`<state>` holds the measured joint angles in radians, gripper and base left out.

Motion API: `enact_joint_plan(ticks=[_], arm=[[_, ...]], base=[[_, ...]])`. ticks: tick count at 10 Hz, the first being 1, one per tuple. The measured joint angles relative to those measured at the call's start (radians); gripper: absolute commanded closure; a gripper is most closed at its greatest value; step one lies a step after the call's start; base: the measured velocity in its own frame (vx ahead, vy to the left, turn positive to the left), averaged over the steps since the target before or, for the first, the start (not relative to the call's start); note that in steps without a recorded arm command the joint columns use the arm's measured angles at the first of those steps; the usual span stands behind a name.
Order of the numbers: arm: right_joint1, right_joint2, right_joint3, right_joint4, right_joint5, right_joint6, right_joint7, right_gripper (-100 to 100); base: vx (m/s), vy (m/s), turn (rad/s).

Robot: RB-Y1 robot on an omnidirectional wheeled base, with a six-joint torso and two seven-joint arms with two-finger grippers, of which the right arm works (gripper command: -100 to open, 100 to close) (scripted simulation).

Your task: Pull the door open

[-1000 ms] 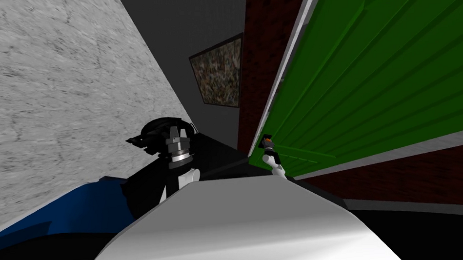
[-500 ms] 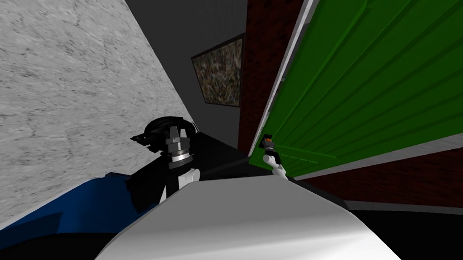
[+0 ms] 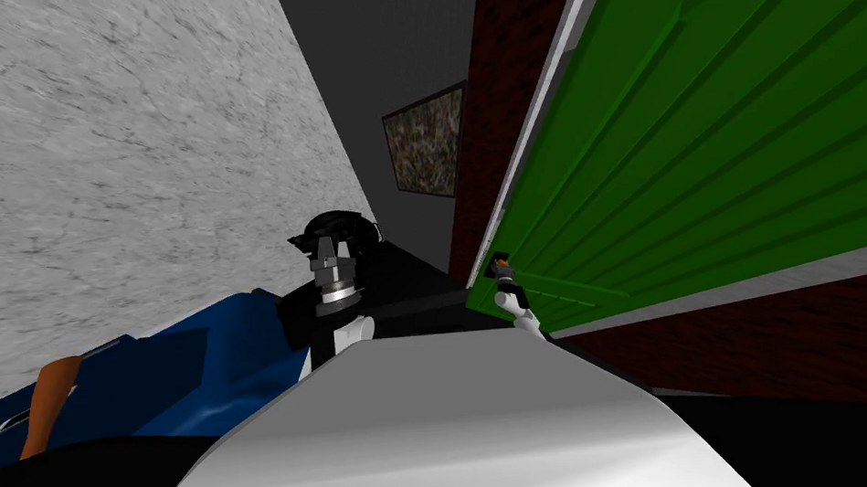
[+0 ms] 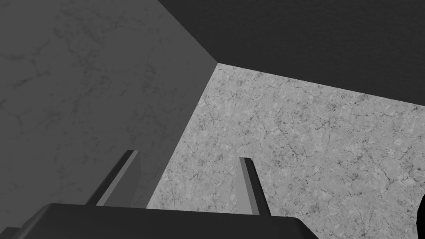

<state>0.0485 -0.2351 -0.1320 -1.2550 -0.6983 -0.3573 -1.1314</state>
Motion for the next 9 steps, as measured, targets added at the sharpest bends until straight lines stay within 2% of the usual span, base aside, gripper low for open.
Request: enact_joint_plan(ticks=[2, 4, 5, 9], arm=[[0.010, -0.029, 0.027, -0.005, -0.004, 0.001, -0.033, 100], [0.018, -0.056, 0.048, -0.010, -0.007, -0.001, -0.063, 100], [0.021, -0.056, 0.051, -0.007, -0.007, 0.001, -0.065, 100], [0.035, -0.086, 0.082, -0.020, -0.007, -0.008, -0.094, 100]], base=[[-0.260, -0.039, 0.206], [-0.188, 0.001, 0.085], [-0.173, -0.020, 0.125], [-0.220, -0.049, 0.129]])
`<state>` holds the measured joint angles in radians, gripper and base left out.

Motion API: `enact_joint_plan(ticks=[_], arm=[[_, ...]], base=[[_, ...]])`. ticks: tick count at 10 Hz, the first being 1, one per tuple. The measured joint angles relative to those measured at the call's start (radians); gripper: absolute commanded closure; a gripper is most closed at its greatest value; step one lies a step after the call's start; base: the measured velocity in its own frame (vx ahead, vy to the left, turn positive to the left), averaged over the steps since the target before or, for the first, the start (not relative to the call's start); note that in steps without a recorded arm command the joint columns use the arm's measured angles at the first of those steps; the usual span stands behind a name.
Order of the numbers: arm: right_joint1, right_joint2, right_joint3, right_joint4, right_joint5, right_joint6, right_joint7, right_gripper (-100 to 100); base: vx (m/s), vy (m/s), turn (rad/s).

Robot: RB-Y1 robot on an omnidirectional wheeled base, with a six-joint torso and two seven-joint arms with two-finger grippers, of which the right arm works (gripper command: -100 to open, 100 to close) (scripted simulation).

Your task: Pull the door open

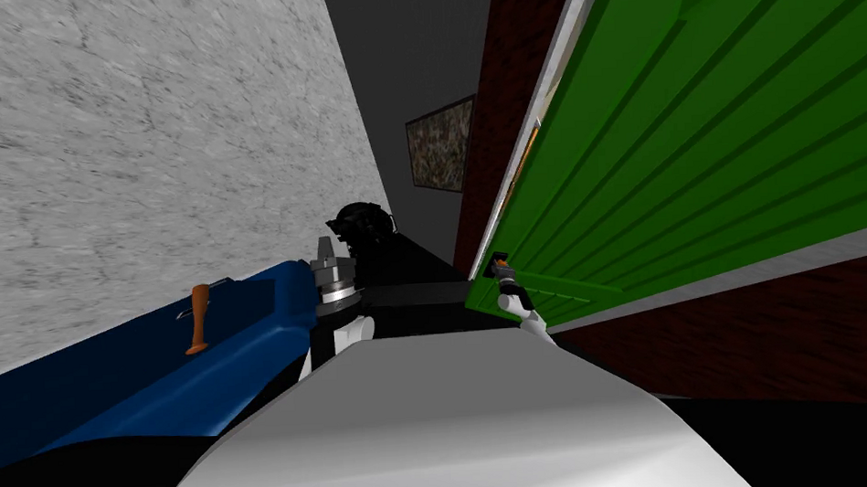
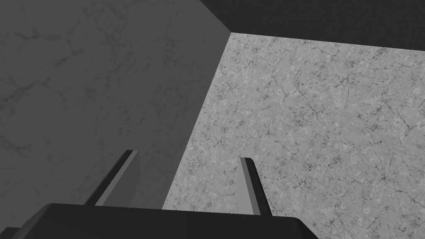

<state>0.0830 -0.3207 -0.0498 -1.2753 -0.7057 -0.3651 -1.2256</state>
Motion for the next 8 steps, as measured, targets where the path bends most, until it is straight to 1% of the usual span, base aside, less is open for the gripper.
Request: enact_joint_plan(ticks=[3, 6, 7, 8], arm=[[0.022, -0.026, 0.032, -0.016, 0.000, -0.004, -0.028, 100], [0.031, -0.047, 0.060, -0.026, 0.001, -0.013, -0.052, 100], [0.036, -0.053, 0.069, -0.030, 0.002, -0.014, -0.059, 100], [0.038, -0.052, 0.073, -0.029, 0.002, -0.012, -0.060, 100]], base=[[-0.199, -0.051, 0.121], [-0.205, -0.051, 0.107], [-0.077, -0.022, 0.037], [-0.111, -0.023, 0.107]])
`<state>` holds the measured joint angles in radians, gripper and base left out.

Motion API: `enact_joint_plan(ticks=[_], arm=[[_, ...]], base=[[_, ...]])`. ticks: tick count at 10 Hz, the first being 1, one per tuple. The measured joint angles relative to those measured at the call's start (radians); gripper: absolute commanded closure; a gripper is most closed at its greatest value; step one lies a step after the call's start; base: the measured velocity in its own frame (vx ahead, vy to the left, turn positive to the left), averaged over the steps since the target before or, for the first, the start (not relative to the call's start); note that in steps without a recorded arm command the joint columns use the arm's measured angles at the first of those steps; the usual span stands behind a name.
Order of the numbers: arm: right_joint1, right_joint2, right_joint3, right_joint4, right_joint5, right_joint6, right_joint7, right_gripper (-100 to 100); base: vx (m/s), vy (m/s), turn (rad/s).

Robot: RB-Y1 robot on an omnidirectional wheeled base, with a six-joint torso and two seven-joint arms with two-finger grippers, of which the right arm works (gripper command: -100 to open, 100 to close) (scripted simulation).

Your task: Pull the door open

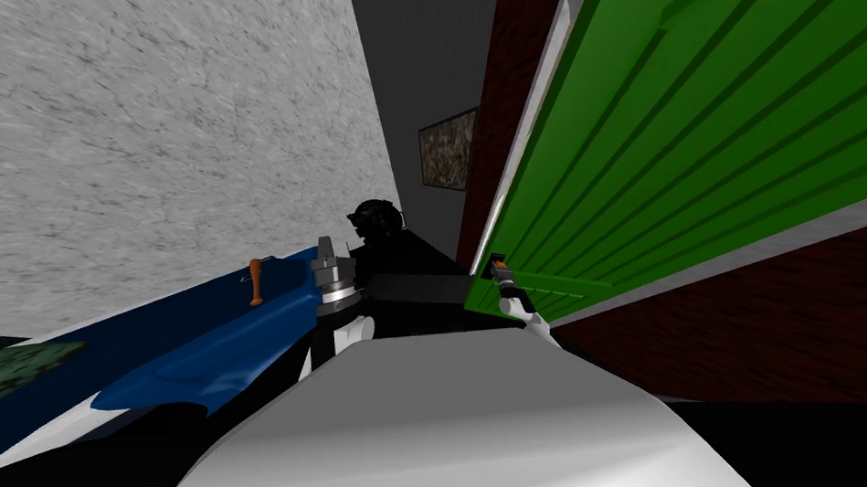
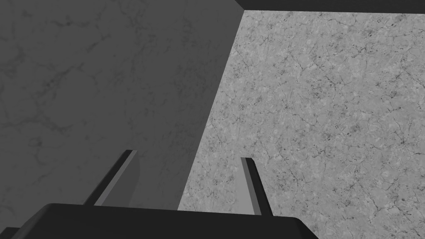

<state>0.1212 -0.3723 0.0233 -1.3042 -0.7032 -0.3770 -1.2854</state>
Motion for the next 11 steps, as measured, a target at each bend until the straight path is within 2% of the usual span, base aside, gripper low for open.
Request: enact_joint_plan(ticks=[4, 7, 11], arm=[[0.015, -0.035, 0.029, -0.013, 0.003, -0.017, -0.033, 100], [0.042, -0.065, 0.060, -0.036, 0.007, -0.027, -0.062, 100], [0.063, -0.099, 0.095, -0.059, 0.012, -0.040, -0.096, 100]], base=[[-0.195, -0.038, 0.100], [-0.200, -0.066, 0.118], [-0.168, -0.034, 0.072]])
